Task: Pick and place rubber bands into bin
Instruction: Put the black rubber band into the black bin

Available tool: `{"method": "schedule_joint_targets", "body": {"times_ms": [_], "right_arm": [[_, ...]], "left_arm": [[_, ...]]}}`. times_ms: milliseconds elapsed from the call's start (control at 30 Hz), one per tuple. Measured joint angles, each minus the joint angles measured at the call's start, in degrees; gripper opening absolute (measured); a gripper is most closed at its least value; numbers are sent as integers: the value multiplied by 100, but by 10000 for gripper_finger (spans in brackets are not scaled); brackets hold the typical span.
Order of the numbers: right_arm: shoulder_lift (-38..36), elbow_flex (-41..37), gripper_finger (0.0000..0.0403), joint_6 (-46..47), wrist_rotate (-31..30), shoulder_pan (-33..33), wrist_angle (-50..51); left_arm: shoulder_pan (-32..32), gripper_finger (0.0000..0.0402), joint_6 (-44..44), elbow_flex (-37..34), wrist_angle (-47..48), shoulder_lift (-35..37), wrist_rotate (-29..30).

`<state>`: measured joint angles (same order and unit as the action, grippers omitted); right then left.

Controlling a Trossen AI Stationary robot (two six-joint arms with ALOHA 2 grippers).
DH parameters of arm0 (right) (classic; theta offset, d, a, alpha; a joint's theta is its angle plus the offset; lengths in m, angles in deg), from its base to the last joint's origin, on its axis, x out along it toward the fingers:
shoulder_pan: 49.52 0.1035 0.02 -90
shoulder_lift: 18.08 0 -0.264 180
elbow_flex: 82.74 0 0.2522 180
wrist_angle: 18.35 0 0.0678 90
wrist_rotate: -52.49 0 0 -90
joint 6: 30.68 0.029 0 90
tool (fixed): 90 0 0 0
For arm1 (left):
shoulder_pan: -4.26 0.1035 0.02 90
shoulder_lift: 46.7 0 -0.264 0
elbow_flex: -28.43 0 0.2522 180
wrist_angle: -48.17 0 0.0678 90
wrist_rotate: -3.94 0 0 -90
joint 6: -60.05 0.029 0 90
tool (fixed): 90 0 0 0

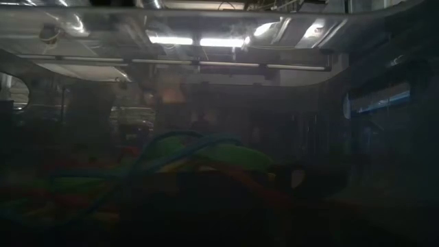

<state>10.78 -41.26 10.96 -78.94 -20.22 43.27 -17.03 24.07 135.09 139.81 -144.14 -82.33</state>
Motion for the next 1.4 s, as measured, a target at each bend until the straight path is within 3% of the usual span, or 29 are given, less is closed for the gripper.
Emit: {"method": "schedule_joint_targets", "body": {"times_ms": [200, 433, 600, 1033, 1400], "right_arm": [[0, 0, 10, -6, 13, -2, 0], [0, 0, 10, -10, 13, -4, 2], [-2, 0, 10, -10, 13, -4, 13], [-2, 0, 10, -10, 13, -4, 28], [0, 0, 10, -8, 13, -4, 28]], "left_arm": [[-333, 2, 579, 1626, 29, -1306, 217], [-704, 2, 781, 2592, -6, -2316, 76], [-942, 2, 589, 2700, -207, -2734, -199], [-1201, 11, 291, 2695, -354, -3574, -196], [-1198, 78, 88, 2695, -290, -3605, -168]]}}
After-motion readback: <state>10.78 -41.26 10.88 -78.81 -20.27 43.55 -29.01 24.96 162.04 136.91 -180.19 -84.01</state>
